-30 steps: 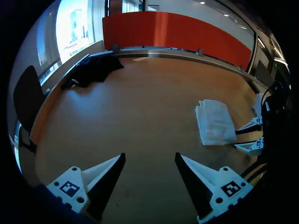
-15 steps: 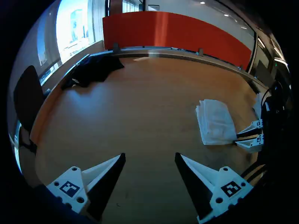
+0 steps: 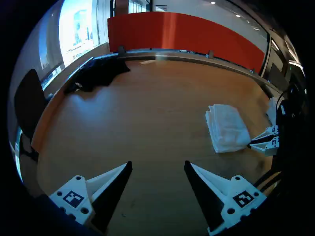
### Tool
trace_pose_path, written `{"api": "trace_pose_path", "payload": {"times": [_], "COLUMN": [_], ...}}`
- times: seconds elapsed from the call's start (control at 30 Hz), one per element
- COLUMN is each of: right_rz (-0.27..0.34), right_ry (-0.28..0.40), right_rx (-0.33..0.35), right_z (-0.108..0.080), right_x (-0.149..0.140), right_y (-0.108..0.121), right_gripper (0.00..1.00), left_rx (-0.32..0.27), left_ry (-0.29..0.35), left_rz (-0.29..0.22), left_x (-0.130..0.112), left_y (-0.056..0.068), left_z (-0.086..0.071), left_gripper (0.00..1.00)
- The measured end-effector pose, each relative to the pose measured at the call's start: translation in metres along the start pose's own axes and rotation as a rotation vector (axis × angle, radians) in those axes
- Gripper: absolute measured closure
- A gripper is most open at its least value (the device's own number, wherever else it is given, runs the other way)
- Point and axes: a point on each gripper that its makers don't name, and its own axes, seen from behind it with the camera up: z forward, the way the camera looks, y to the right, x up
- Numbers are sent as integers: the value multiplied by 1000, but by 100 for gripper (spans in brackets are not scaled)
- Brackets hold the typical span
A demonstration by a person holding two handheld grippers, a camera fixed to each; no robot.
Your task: Fold towel
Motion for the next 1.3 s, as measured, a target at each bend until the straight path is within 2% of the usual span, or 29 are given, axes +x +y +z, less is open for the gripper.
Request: {"api": "trace_pose_path", "payload": {"times": [0.17,0.3,0.57,0.77,0.97,1.3], "right_rz": [-15,-47,-119,-151,-164,-132], "right_ry": [36,78,163,206,222,230], "right_rx": [-13,-34,-73,-105,-147,-215], "right_z": [-12,-27,-69,-106,-134,-164], "right_x": [22,50,114,146,158,152], "right_y": [5,14,32,46,64,100], "right_gripper": [95,95,95,95,95,96], "left_rx": [-4,-9,-28,-41,-57,-74], "left_ry": [7,22,60,84,101,114], "left_rz": [1,0,0,5,11,28], "left_x": [3,9,26,38,48,56], "left_y": [1,3,10,14,21,30], "left_z": [0,-1,-4,-5,-6,-7], "left_gripper": [2,1,2,1,2,1]}}
